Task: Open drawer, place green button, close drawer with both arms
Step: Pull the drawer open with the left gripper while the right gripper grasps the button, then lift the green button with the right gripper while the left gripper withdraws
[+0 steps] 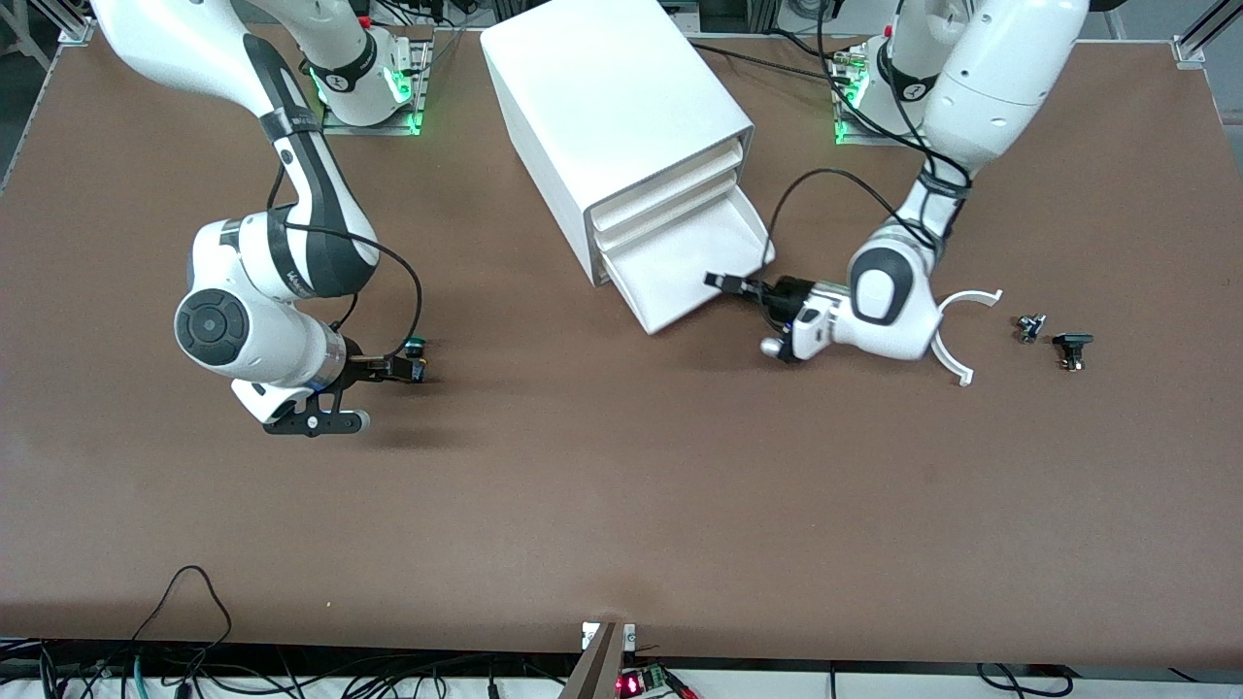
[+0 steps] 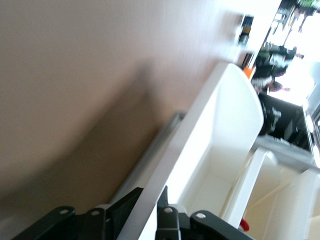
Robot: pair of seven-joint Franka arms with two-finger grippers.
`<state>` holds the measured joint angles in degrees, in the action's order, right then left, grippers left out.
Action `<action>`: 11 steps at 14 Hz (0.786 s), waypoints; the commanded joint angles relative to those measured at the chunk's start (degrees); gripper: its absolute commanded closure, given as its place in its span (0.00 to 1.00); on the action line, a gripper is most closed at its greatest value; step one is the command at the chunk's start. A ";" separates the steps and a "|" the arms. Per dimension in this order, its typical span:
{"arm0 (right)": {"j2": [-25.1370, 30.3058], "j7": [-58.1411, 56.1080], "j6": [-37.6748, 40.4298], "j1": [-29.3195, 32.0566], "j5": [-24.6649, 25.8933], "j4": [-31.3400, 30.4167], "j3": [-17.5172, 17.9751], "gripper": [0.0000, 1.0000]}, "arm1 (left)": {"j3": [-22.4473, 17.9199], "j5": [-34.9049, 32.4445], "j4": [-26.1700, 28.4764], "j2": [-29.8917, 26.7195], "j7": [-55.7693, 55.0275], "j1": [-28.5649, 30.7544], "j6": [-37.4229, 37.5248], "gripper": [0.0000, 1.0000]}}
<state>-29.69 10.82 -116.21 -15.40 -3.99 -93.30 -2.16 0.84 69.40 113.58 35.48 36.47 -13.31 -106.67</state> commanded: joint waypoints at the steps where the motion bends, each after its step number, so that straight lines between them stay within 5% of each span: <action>1: -3.17 2.44 -2.52 -1.82 -0.58 1.19 -0.13 0.00 | -2.34 -0.58 -1.78 0.47 -0.87 0.30 -3.28 1.00; 2: -3.61 5.06 -2.71 -2.44 -0.32 0.84 -0.13 0.00 | -2.34 -0.06 -1.87 -0.23 -0.96 0.74 -3.28 0.02; 7: -3.70 8.60 -2.88 -2.53 0.38 -2.76 0.40 0.00 | -2.34 -0.58 -1.44 -5.32 -1.58 1.27 -3.54 0.00; 11: -2.92 8.96 -6.83 -2.27 0.47 -7.32 0.40 0.00 | -2.25 -4.34 2.59 -16.03 -1.84 2.33 -14.06 0.00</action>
<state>-34.22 18.54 -120.20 -18.01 -4.00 -97.01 -2.06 -1.51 68.26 111.25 27.54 35.69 -11.73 -116.16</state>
